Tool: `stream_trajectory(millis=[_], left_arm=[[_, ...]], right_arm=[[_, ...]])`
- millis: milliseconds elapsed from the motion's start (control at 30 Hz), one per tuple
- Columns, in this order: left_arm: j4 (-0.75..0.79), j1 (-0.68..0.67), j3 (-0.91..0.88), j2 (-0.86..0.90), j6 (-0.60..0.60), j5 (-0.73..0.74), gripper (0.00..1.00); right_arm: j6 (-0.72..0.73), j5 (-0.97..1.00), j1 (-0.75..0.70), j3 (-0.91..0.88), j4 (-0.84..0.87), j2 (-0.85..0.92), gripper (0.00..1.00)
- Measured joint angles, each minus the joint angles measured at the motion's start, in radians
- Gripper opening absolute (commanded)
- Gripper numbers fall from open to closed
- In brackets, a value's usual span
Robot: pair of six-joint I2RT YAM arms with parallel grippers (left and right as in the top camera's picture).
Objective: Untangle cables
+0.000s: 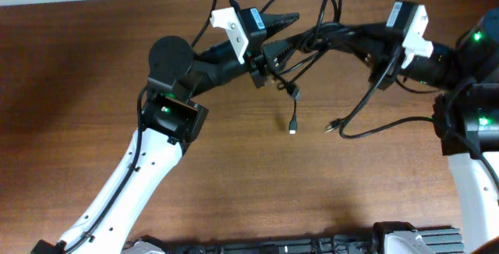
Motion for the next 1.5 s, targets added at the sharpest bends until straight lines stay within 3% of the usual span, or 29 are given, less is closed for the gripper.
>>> stream_trajectory(millis=[167,467,567,700,900,1233,1267,1300,1367,1433,1500], left_arm=[[-0.002,0.01,0.0,0.0,0.007,0.078,0.44],[0.008,0.008,0.0,0.0,0.016,0.245,0.5],[0.036,0.008,0.0,0.0,0.03,0.259,0.54],[0.056,0.008,0.0,0.0,0.033,0.237,0.5],[0.076,0.002,0.0,0.0,0.034,0.208,0.51],[0.108,-0.043,0.0,0.0,0.038,0.184,0.31],[0.111,-0.043,0.0,0.0,0.039,0.183,0.28],[0.114,-0.043,0.0,0.0,0.04,0.183,0.23],[0.115,-0.043,0.0,0.0,0.043,0.182,0.15],[0.113,-0.043,0.0,0.0,0.047,0.156,0.05],[0.098,-0.035,0.0,0.0,0.048,0.117,0.01]], right_arm=[[0.117,0.024,0.0,0.0,0.08,0.0,0.04],[0.131,0.068,0.0,0.0,0.082,0.0,0.04],[0.131,0.027,0.0,0.0,0.083,0.0,0.04],[0.131,-0.027,0.0,0.0,0.085,0.0,0.04],[0.131,-0.068,-0.001,0.0,0.082,0.001,0.04],[0.135,-0.1,-0.006,0.0,0.079,0.018,0.05],[0.134,-0.102,-0.006,0.0,0.078,0.018,0.11],[0.135,-0.106,-0.005,0.0,0.075,0.018,0.26],[0.138,-0.108,-0.005,0.0,0.055,0.019,0.39],[0.138,-0.109,-0.005,0.0,0.051,0.019,0.41],[0.142,-0.109,-0.005,0.0,0.051,0.02,0.41]])
